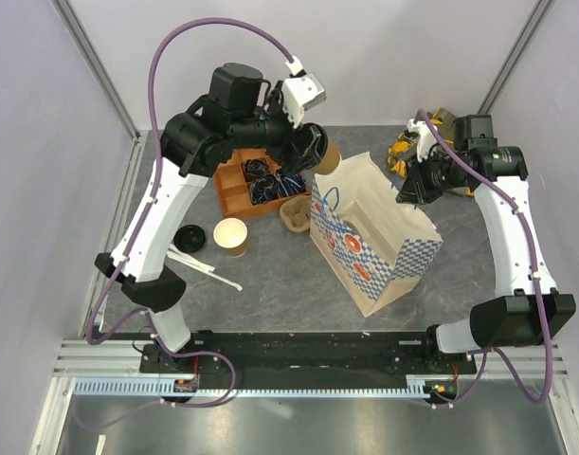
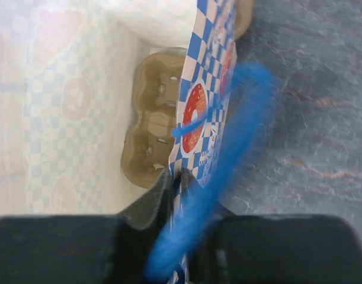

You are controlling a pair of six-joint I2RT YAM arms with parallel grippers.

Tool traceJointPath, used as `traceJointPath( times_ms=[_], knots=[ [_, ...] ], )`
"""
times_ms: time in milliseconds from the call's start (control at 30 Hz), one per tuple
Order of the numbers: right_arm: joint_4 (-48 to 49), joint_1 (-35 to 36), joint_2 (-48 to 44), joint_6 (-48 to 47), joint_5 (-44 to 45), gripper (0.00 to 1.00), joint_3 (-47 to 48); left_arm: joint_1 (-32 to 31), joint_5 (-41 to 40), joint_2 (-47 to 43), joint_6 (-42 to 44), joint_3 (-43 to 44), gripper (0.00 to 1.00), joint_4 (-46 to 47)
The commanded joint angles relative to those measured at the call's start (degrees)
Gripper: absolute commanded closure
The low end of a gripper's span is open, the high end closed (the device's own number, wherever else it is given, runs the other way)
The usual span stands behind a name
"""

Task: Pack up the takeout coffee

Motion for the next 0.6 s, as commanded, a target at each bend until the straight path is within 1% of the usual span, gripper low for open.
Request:
traceJointPath(
  times_ms=[0,67,200,267,467,567],
  knots=[
    [-0.94,-0.05,0.27,-2.30,-7.25,0.95,-1.54,-1.47,4.48,-0.79,2.39,-0.09,0.41,-0.87],
    [-1.20,-0.05,0.09,-3.96,-9.28,1.00,-1.98,-2.43,4.92,-0.88,3.17,0.00,0.41,-1.05],
    [-1.38,0.04,0.09,-6.16,-16.03,1.00,-2.16,-3.84,5.27,-0.79,3.97,0.00,0.42,-1.48],
    [-1.56,0.30,0.18,-8.62,-17.63,1.00,-1.55,-4.10,5.45,-0.79,3.79,0.00,0.42,-1.66],
    [-5.42,2.93,2.81,-20.56,-18.52,1.00,2.84,-4.37,5.01,-1.49,4.49,-1.48,0.42,-2.36],
    [-6.39,3.72,5.18,-22.33,-17.29,1.00,6.26,-4.54,5.36,-2.89,5.90,-4.90,0.43,-2.54]
  ],
)
